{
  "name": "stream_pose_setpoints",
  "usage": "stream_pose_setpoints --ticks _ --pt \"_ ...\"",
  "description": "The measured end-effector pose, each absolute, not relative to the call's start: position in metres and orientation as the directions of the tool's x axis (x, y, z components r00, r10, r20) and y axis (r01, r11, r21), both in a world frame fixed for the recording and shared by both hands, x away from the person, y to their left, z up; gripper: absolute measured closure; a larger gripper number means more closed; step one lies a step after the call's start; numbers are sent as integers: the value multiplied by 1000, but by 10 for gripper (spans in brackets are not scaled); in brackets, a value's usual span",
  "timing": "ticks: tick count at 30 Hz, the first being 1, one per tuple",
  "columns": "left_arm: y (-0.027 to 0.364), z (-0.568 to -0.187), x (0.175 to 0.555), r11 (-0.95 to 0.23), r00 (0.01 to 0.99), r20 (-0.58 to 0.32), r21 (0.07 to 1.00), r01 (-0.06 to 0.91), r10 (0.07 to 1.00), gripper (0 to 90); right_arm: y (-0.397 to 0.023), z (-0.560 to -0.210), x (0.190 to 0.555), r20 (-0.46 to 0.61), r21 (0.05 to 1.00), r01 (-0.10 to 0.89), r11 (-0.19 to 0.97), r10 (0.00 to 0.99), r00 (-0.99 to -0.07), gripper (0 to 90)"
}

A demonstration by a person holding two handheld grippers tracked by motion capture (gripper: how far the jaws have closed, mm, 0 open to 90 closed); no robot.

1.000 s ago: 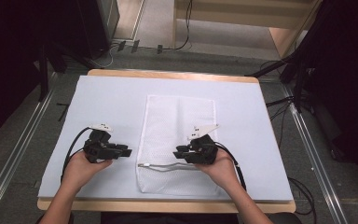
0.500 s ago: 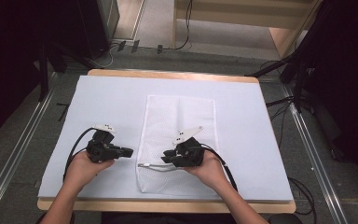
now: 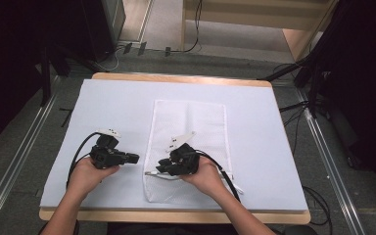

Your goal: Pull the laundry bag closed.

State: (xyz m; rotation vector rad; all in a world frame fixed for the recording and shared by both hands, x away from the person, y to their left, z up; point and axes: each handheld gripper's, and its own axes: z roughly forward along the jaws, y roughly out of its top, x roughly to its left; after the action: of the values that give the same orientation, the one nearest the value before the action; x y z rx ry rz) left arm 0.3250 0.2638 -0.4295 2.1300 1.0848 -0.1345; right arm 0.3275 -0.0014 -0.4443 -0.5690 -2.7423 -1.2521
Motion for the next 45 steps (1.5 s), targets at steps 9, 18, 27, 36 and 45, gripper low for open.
stream_pose_setpoints --ticks 9,18,27,36,45 --pt "263 -432 325 -378 644 -403 563 734 651 862 15 -450 328 201 711 329 622 269 -942 753" --pt "263 -434 326 -385 646 -402 559 734 649 861 31 -461 328 205 687 328 648 261 -943 781" --pt "263 -434 327 -378 642 -409 559 738 648 859 29 -470 322 178 702 309 641 261 -949 830" --pt "259 -435 326 -381 648 -414 562 735 639 862 27 -466 320 188 703 326 632 277 -942 848" --pt "248 -438 325 -403 658 -425 546 734 622 868 27 -465 318 192 689 348 636 303 -933 847"
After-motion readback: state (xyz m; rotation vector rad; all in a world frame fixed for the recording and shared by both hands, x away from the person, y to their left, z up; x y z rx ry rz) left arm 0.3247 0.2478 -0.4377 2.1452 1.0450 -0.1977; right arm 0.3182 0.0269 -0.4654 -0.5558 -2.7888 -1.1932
